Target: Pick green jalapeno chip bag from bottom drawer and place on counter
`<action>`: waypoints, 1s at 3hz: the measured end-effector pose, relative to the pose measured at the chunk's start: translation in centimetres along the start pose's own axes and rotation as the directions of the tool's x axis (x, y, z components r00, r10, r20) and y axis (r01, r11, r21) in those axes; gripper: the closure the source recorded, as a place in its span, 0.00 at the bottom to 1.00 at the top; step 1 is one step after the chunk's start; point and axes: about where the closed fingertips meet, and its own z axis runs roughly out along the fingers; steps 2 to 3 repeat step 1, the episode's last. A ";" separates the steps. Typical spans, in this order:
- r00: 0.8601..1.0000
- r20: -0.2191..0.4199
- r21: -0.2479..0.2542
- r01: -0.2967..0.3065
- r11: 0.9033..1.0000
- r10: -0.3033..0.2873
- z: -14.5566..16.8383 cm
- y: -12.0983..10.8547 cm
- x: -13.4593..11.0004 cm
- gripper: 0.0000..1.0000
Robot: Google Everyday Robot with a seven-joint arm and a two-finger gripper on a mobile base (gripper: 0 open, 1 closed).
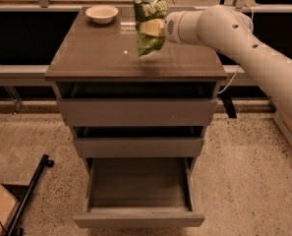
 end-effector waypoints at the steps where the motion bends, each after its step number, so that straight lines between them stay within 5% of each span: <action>1: 1.000 -0.002 -0.003 0.000 1.000 0.000 0.1 0.1 0.1 0.00; 3: 1.000 -0.002 -0.003 0.000 1.000 0.000 0.1 0.1 0.1 0.00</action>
Offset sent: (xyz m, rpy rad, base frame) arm 0.0000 0.0000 0.0000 0.0000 0.0000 0.0000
